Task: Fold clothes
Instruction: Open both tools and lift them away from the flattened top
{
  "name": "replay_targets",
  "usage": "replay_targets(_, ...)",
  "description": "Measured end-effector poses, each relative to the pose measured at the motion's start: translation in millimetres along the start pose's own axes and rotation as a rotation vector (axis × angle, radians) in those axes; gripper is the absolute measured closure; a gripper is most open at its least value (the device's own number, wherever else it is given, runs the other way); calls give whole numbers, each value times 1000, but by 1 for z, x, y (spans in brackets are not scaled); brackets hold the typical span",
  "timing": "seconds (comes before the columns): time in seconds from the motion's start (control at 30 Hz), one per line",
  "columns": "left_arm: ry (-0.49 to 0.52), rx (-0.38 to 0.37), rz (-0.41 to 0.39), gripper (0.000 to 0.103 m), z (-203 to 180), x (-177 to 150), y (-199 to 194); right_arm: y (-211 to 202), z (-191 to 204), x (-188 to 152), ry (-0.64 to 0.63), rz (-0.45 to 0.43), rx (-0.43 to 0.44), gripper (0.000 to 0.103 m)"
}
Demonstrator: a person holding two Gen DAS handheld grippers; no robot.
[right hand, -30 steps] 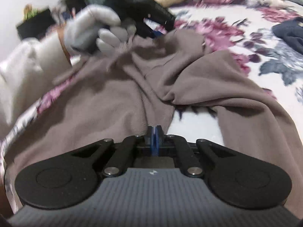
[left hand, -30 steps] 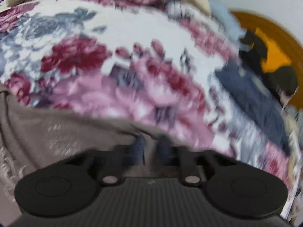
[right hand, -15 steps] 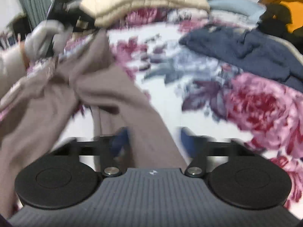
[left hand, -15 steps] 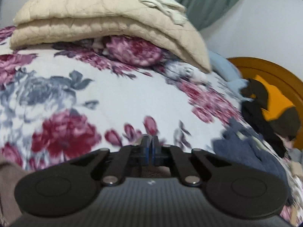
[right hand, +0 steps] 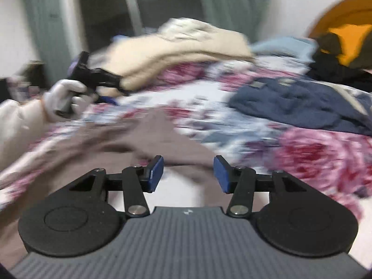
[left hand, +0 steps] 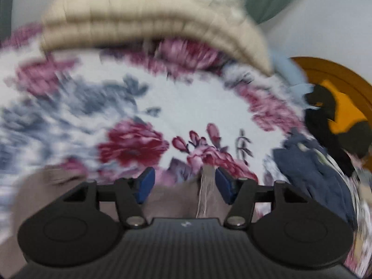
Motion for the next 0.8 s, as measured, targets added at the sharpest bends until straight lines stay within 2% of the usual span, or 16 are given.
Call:
replay_targets(0.07,60,-6,-54,37,-17,-42,-85,-21,30,-19,-68,13,96,51)
replay_targets(0.13,76,20,-55,24,-25,-95,-159,-42,54,-40,-142,32,145,51)
replay_targets(0.2,46,28,-17,21,-29,-135,-200,-55,64,-58,-139,81,163,51)
replay_targets(0.23,-9,24,32,21,-29,-171,-226,-58,66,-66,-120,110,164,51)
replay_targets(0.33,-221,-18,102,21,-23,-245,-260,-61,69,-84,-53,190,154,51)
replay_targets(0.4,-362,-100,104,21,-21,-281,-263,-57,77,-92,-37,217,156,51)
replay_targets(0.43,-386,-121,101,22,-21,-286,-259,-55,80,-93,-27,220,153,55)
replay_targets(0.47,-383,-116,105,25,-23,-290,-253,-52,84,-96,-22,235,136,65)
replay_targets(0.5,-380,-112,110,45,-25,-293,-248,-48,88,-98,-20,256,113,98)
replay_targets(0.53,-378,-107,114,88,-26,-297,-243,-47,92,-100,-23,262,96,97)
replay_targets(0.57,-387,-101,106,96,-29,-297,-250,-55,97,-97,-31,245,88,97)
replay_targets(0.6,-396,-96,98,99,-31,-297,-257,-65,103,-92,-41,219,85,97)
replay_targets(0.7,-400,-78,74,101,-37,-293,-280,-107,111,-70,-26,139,99,97)
replay_targets(0.77,-378,-70,52,101,-49,-286,-317,-130,112,-62,-15,118,122,98)
replay_targets(0.8,-346,-68,73,100,-53,-287,-324,-144,111,-61,-14,121,136,98)
Point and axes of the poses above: each gripper's, at about its wrist camera, not at the fingertips, and y roughly the way its jaws point, z to its left, x to its top, the point moved 4 cm from there along y, roughly the way its jaws point, and after that the axes turned 14 degrees about -x, right-handed, at the moved point
